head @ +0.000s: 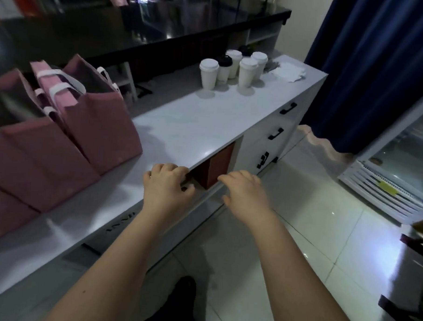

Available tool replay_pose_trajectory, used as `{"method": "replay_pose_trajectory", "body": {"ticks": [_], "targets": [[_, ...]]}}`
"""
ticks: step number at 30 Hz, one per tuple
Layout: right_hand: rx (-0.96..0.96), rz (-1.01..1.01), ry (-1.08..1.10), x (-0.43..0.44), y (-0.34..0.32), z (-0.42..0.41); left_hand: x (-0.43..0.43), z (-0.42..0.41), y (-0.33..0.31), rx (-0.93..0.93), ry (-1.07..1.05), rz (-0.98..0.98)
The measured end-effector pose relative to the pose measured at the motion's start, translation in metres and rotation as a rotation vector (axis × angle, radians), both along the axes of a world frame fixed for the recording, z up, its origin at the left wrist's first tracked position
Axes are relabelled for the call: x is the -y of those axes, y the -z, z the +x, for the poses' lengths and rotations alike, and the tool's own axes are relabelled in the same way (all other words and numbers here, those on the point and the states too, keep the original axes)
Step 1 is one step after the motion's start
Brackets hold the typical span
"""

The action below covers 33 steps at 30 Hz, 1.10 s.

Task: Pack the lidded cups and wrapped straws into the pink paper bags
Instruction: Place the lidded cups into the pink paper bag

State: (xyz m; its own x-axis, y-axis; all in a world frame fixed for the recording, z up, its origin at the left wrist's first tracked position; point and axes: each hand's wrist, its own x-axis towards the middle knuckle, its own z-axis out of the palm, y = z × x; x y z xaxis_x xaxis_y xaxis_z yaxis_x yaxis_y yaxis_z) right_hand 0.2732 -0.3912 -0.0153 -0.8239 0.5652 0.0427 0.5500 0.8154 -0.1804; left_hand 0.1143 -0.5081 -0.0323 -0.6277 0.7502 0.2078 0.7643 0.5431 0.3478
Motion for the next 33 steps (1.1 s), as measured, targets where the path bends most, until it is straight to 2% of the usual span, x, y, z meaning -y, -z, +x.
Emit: {"method": "replay_pose_trajectory", "body": {"ticks": [10,17,21,26,29,33], "targets": [[0.005,0.062,-0.160,-0.142,-0.021,-0.145,-0.145,-0.116,-0.014,0.019,-0.154,0.040],[-0.116,0.145,-0.211,-0.234,-0.045,-0.227,-0.232,-0.192,-0.047,-0.066,-0.235,0.106],[-0.176,0.089,-0.378,-0.276,-0.050,-0.275,-0.254,-0.226,-0.055,-0.119,-0.366,0.078],[-0.213,0.081,-0.673,-0.308,-0.058,-0.342,-0.264,-0.253,-0.065,-0.137,-0.641,0.086],[-0.193,0.109,-0.891,-0.313,-0.068,-0.380,-0.258,-0.253,-0.077,-0.158,-0.820,0.107],[-0.269,0.075,-1.103,-0.292,-0.087,-0.422,-0.230,-0.240,-0.095,-0.210,-1.057,0.132]]}}
